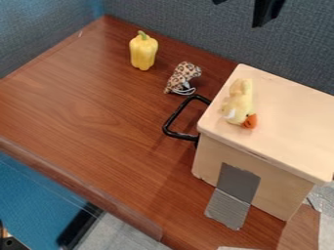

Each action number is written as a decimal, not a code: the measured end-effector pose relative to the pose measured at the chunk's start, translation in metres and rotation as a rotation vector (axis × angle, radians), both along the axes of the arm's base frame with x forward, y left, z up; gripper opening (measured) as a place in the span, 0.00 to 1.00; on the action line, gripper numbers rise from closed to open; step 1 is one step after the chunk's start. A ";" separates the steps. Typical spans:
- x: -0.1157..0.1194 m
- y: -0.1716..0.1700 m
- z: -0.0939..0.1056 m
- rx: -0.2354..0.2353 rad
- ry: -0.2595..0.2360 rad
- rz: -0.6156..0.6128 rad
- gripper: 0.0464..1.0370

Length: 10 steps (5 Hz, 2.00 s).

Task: Open the drawer

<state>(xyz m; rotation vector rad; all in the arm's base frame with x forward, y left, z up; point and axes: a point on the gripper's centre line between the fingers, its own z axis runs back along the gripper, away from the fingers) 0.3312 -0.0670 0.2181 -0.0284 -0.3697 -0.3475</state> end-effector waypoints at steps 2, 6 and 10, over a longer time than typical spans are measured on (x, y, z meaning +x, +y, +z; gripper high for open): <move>-0.003 0.018 -0.027 0.004 0.069 0.059 0.96; -0.017 0.069 -0.137 -0.009 0.323 0.207 0.96; 0.015 0.075 -0.195 0.045 0.404 0.263 0.93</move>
